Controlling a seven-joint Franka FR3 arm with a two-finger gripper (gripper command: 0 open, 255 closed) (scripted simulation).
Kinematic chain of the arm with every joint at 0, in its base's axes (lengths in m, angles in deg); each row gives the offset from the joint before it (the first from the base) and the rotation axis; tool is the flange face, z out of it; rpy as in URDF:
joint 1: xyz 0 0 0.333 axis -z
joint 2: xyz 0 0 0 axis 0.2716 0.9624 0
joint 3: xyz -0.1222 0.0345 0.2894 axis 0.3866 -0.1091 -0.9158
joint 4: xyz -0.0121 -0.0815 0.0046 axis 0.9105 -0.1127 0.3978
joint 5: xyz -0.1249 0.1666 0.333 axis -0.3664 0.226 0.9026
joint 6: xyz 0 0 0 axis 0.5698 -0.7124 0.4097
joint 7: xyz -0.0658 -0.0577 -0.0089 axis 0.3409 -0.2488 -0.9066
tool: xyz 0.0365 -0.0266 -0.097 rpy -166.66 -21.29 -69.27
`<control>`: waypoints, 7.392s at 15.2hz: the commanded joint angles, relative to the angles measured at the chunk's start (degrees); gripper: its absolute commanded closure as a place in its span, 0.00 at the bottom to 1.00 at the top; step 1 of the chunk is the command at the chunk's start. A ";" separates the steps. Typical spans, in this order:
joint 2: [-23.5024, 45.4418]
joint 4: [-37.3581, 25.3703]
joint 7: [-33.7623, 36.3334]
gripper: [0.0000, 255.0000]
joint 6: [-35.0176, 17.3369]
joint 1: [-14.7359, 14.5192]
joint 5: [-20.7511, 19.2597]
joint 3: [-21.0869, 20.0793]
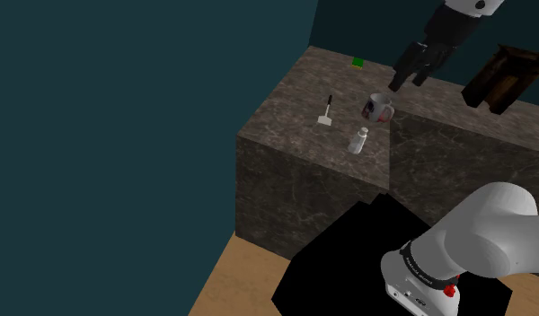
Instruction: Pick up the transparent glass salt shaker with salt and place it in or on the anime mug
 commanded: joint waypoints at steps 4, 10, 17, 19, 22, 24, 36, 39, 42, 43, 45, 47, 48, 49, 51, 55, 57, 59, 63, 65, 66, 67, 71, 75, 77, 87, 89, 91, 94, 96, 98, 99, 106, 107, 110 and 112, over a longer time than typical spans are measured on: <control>-1.24 5.79 -3.62 0.00 -5.42 0.17 -1.86 2.55; -0.98 15.29 -10.87 0.00 -17.04 0.83 -5.86 8.43; 5.04 22.36 -19.68 0.00 -32.45 1.37 -10.27 16.68; 8.01 23.47 -22.37 0.00 -37.23 1.17 -11.18 19.34; 13.48 24.32 -26.71 0.00 -44.58 0.24 -11.86 23.66; 17.73 24.34 -29.98 0.00 -49.54 -0.99 -11.58 26.84; 27.11 25.46 -34.13 0.00 -60.31 -4.85 -8.48 31.82; 27.12 25.46 -34.14 0.00 -60.31 -4.85 -8.48 31.83; 27.11 25.46 -34.13 1.00 -60.30 -4.85 -8.48 31.82; 27.11 25.46 -34.13 1.00 -60.30 -4.85 -8.48 31.82; 27.12 25.46 -34.14 1.00 -60.31 -4.85 -8.48 31.83; 27.10 25.46 -34.12 1.00 -60.30 -4.84 -8.49 31.81; 27.11 25.47 -34.13 1.00 -60.31 -4.85 -8.49 31.82; 27.14 25.45 -34.13 1.00 -60.32 -4.87 -8.47 31.83; 27.12 25.46 -34.14 1.00 -60.31 -4.85 -8.48 31.83; 24.21 24.19 -32.94 1.00 -56.24 -3.75 -9.59 30.30; 22.90 23.48 -32.48 1.00 -54.24 -3.34 -9.95 29.61; 21.67 22.72 -32.09 1.00 -52.28 -3.00 -10.20 28.95; 19.47 21.04 -31.45 1.00 -48.45 -2.52 -10.48 27.76; 18.50 20.13 -31.19 1.00 -46.59 -2.35 -10.52 27.20; 18.05 19.66 -31.07 1.00 -45.67 -2.28 -10.53 26.94; 17.61 19.17 -30.96 1.00 -44.76 -2.22 -10.53 26.67; 16.08 17.11 -30.59 1.00 -41.18 -2.07 -10.42 25.68; 14.84 14.87 -30.30 1.00 -37.73 -2.03 -10.20 24.78; 14.34 13.69 -30.18 1.00 -36.04 -2.04 -10.06 24.35; 18.03 4.70 -34.38 1.00 -31.12 -3.03 -8.55 27.38; 21.52 1.22 -37.56 1.00 -31.25 -3.84 -7.33 30.35; 25.25 -2.49 -40.95 1.00 -31.23 -4.81 -5.59 33.45; 31.48 -8.52 -46.61 1.00 -30.82 -6.46 -1.73 38.39; 36.29 -12.90 -50.90 1.00 -30.18 -7.45 1.95 41.84; 41.84 -17.63 -55.73 1.00 -29.08 -7.99 6.74 45.21; 44.94 -20.16 -58.34 1.00 -28.29 -7.88 9.58 46.72; 68.86 -42.76 -73.60 1.00 -17.65 5.51 30.29 47.82; 68.76 -42.02 -73.68 1.00 -18.44 5.70 30.18 47.33; 68.93 -39.94 -74.27 1.00 -20.55 5.51 30.54 47.01; 69.15 -38.65 -74.72 1.00 -21.91 5.39 30.89 46.83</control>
